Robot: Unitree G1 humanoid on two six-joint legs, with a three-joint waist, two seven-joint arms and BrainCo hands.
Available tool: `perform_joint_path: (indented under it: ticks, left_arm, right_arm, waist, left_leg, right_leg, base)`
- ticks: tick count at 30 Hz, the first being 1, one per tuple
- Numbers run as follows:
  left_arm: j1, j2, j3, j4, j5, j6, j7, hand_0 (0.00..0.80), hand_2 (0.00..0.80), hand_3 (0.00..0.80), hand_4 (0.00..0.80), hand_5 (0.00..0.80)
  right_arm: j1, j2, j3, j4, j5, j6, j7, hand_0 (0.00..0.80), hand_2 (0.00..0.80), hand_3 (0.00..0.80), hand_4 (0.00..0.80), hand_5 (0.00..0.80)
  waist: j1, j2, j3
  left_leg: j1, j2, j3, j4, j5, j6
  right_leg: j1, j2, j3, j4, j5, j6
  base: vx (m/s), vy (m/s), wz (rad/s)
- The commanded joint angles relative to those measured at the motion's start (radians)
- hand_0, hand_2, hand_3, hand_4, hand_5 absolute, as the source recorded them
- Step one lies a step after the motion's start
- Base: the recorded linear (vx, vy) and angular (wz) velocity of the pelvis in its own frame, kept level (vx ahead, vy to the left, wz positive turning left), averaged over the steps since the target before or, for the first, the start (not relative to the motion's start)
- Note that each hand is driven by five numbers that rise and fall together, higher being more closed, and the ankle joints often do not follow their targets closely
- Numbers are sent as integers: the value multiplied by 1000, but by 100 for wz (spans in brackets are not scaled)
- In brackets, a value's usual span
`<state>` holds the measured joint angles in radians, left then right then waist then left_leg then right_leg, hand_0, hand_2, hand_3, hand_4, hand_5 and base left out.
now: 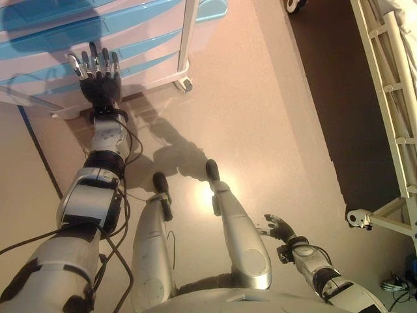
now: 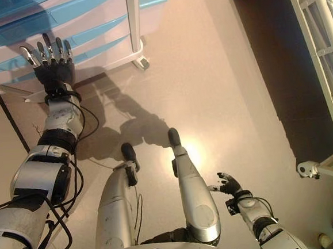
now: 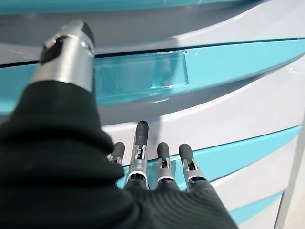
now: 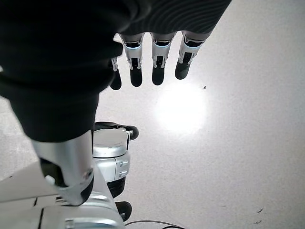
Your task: Open the drawer and pick up the medicine
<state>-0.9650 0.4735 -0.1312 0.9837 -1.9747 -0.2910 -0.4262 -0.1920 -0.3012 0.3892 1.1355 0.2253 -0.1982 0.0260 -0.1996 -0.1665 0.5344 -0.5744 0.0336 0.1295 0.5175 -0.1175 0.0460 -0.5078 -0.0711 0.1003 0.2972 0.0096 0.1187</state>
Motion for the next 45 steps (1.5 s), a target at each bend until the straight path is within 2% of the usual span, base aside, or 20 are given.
perform_joint_path:
  ticks: [1,5,12,24,25,26,27,33,36,41,45]
  left_arm:
    - [-260,132,-5,-209,45,-86,-214,0,0,0,0,0]
    - [-261,140,-23,-240,117,-108,-242,0,0,0,0,0]
    - [-248,161,-34,-284,231,-102,-189,0,0,0,0,0]
    - [-232,191,-18,-301,189,-60,-213,0,0,0,0,0]
    - [-232,191,-17,-302,187,-59,-216,63,63,63,63,63]
    - [-232,190,-18,-308,177,-59,-237,772,772,772,772,772]
    - [-233,188,-18,-309,167,-58,-254,800,800,800,800,800]
    - [-195,146,-13,-373,123,-42,-325,800,800,800,800,800]
    - [-126,102,5,-431,92,-26,-372,800,800,800,800,800]
    - [119,-35,50,-576,112,31,-436,800,800,800,800,800]
    - [392,-163,63,-674,166,166,-497,800,800,800,800,800]
  right_arm:
    - [42,-81,27,6,18,-9,5,0,0,0,0,0]
    - [42,-86,30,-2,15,0,7,0,0,0,0,0]
    - [47,-89,16,0,-9,9,8,0,0,0,0,0]
    - [52,-99,-13,27,-32,10,4,0,0,0,0,0]
    - [52,-100,-14,28,-33,10,4,0,0,0,0,0]
    - [54,-101,-13,30,-30,11,3,0,0,0,0,0]
    - [54,-102,-14,33,-30,11,3,0,0,0,0,0]
    - [55,-98,-3,31,-60,10,3,0,0,0,0,0]
    - [49,-94,13,8,-70,21,-6,0,0,0,0,0]
    - [32,-80,20,-65,-79,75,-33,0,0,0,0,0]
    - [12,-65,-1,-100,-95,113,-45,0,0,0,0,0]
  waist:
    - [6,22,-14]
    - [11,29,-14]
    - [23,54,-14]
    - [34,92,-28]
    - [34,92,-29]
    - [34,92,-32]
    - [34,92,-33]
    - [44,86,-46]
    - [64,82,-55]
    - [119,80,-69]
    - [183,75,-78]
  left_leg:
    - [104,-64,39,-123,-72,32]
    - [110,-66,34,-129,-69,32]
    - [154,-77,25,-161,-57,32]
    - [242,-91,13,-215,-35,23]
    - [244,-91,13,-216,-34,23]
    - [248,-92,12,-218,-34,22]
    - [249,-92,11,-218,-34,22]
    - [269,-90,-5,-246,-23,17]
    - [277,-89,-24,-255,-15,9]
    - [287,-80,-76,-256,2,-15]
    - [319,-65,-126,-281,20,-41]
  right_leg:
    - [-6,89,-23,-7,14,-86]
    - [0,87,-24,-8,11,-88]
    - [35,77,-34,-14,4,-84]
    - [122,51,-59,-34,-17,-87]
    - [124,51,-59,-35,-18,-87]
    - [129,50,-59,-37,-19,-88]
    - [132,51,-58,-38,-20,-89]
    - [155,59,-65,-40,-34,-95]
    - [170,63,-84,-26,-57,-106]
    - [206,70,-137,-5,-91,-134]
    - [272,77,-183,-28,-108,-146]
  base:
    - [0,0,0]
    - [0,0,0]
    - [0,0,0]
    - [23,5,0]
    - [27,-2,-4]
    - [0,0,0]
    - [16,-11,3]
    - [-9,-36,1]
    - [-63,-90,9]
    - [-78,-162,16]
    - [-82,-238,35]
